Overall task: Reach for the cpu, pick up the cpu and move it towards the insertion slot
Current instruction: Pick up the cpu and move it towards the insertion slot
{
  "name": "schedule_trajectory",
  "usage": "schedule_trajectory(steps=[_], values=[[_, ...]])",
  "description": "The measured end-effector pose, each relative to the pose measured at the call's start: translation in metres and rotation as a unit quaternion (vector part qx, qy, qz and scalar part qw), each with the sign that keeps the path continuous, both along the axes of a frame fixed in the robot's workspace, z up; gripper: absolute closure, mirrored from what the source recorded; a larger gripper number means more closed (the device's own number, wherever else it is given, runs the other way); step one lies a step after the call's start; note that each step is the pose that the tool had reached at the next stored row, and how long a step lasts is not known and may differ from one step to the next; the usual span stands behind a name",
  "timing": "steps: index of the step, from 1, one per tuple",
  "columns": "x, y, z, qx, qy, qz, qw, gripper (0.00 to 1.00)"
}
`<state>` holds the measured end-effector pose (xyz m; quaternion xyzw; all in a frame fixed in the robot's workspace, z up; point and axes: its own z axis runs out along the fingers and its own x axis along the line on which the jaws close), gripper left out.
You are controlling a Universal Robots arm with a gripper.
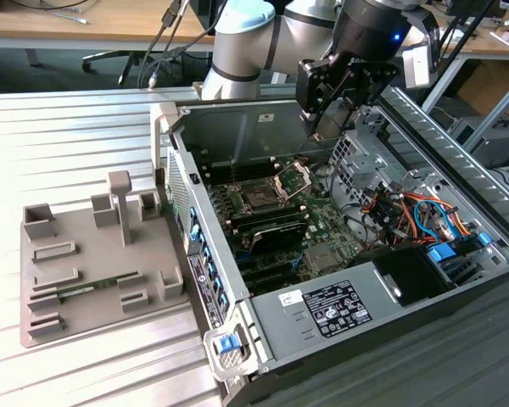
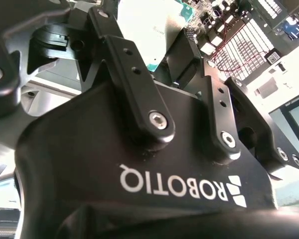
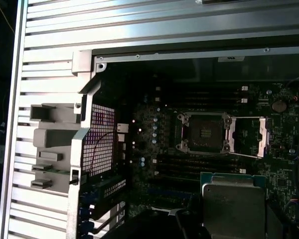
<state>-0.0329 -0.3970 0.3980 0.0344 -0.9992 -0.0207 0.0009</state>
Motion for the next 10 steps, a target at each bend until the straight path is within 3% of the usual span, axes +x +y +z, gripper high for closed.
schedule_trajectory(steps=[10], values=[[0.0082,0.0,0.0,0.0,0.0,0.0,1.0,0.45]])
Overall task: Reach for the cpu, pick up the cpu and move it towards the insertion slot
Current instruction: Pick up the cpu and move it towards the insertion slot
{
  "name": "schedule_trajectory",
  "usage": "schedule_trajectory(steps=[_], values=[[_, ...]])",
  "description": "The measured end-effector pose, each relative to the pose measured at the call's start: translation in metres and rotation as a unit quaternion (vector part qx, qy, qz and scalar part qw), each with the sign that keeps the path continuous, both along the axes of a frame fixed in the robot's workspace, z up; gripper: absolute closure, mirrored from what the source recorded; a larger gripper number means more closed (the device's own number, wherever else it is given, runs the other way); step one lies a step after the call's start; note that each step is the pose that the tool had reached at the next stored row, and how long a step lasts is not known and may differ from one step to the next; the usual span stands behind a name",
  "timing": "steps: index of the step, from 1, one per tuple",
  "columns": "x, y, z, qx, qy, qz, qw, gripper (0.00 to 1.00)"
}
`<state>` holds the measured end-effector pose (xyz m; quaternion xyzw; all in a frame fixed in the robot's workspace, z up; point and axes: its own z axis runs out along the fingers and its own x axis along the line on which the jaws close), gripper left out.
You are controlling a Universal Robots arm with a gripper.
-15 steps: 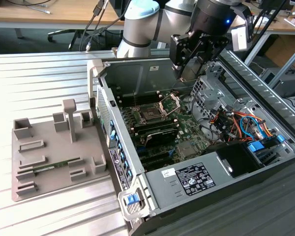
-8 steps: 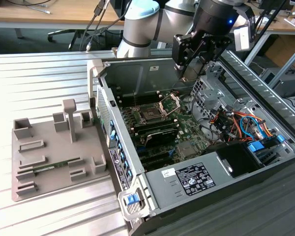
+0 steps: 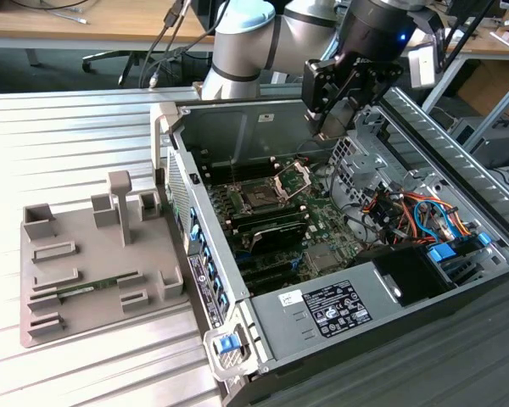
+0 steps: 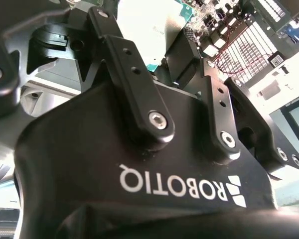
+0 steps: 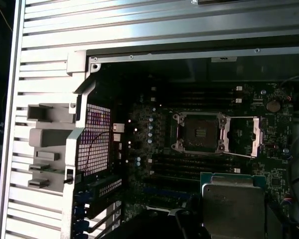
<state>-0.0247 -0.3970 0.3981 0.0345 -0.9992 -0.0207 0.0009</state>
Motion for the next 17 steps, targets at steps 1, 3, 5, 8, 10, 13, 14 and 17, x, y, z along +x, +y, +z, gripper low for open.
schedule_trajectory(steps=[1,3,5,8,10,13,14,17], values=[[0.001,0.0,0.0,0.0,0.0,0.0,1.0,0.45],[0.003,0.0,0.0,0.0,0.0,0.0,1.0,0.45],[0.005,0.0,0.0,0.0,0.0,0.0,1.0,0.45],[0.009,0.0,0.0,0.0,0.0,0.0,1.0,0.45],[0.01,0.0,0.0,0.0,0.0,0.0,1.0,0.45],[0.014,0.0,0.0,0.0,0.0,0.0,1.0,0.45],[0.016,0.0,0.0,0.0,0.0,0.0,1.0,0.45],[0.019,0.0,0.0,0.0,0.0,0.0,1.0,0.45]])
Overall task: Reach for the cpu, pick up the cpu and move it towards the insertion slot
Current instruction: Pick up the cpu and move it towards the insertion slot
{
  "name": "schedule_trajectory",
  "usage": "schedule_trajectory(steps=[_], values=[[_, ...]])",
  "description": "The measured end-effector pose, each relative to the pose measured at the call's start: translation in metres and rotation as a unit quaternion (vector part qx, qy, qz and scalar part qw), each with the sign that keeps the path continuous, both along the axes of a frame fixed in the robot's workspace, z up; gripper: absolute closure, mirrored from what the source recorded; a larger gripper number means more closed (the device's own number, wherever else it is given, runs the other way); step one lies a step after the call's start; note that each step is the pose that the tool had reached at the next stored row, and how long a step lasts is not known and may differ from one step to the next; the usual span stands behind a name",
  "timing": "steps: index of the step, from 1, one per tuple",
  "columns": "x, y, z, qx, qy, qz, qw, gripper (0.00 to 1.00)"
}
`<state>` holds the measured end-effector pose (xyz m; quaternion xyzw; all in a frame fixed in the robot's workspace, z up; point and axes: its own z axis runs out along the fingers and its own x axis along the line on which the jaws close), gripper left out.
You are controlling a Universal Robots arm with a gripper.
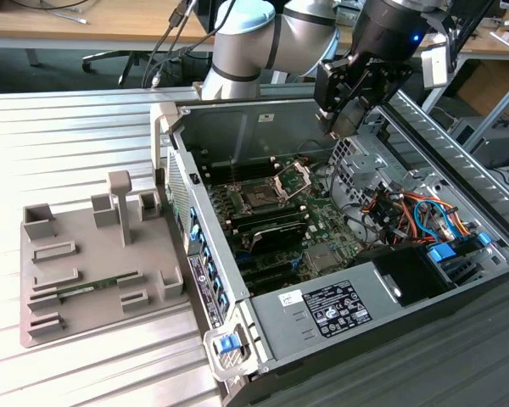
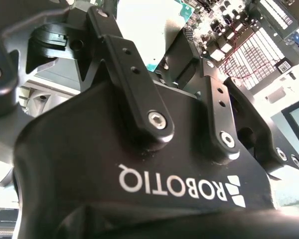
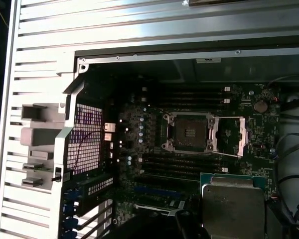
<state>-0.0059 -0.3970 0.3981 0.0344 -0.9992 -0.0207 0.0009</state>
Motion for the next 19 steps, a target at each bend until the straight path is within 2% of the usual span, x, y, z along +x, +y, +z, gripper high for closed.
schedule_trajectory(steps=[19], values=[[0.016,0.0,0.0,0.0,0.0,0.0,1.0,0.45]])
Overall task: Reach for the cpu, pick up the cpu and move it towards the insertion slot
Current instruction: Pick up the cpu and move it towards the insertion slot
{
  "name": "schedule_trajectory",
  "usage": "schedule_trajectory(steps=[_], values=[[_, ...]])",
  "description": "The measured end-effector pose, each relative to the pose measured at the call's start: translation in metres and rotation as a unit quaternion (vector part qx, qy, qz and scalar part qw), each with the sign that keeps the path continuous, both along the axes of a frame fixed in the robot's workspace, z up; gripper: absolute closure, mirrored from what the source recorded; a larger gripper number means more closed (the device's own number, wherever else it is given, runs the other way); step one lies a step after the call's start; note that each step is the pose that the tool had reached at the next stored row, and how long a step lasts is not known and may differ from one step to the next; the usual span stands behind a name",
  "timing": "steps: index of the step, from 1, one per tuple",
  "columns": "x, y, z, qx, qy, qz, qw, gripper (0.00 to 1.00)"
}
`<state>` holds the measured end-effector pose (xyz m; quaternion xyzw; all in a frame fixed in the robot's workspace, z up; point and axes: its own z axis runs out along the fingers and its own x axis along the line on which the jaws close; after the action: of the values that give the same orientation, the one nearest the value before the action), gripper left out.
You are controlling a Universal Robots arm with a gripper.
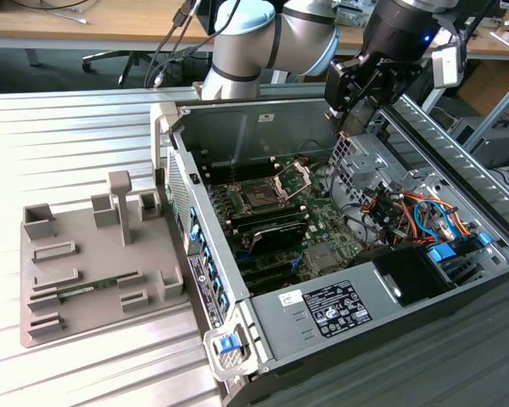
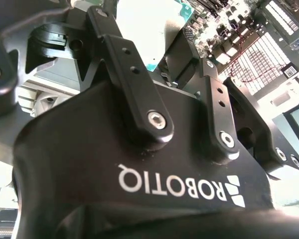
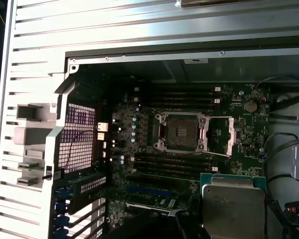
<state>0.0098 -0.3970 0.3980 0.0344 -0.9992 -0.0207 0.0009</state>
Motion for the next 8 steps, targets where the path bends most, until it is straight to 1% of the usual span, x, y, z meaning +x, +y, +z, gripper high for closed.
schedule_trajectory(steps=[8], values=[[0.0092,0.0,0.0,0.0,0.0,0.0,1.0,0.45]])
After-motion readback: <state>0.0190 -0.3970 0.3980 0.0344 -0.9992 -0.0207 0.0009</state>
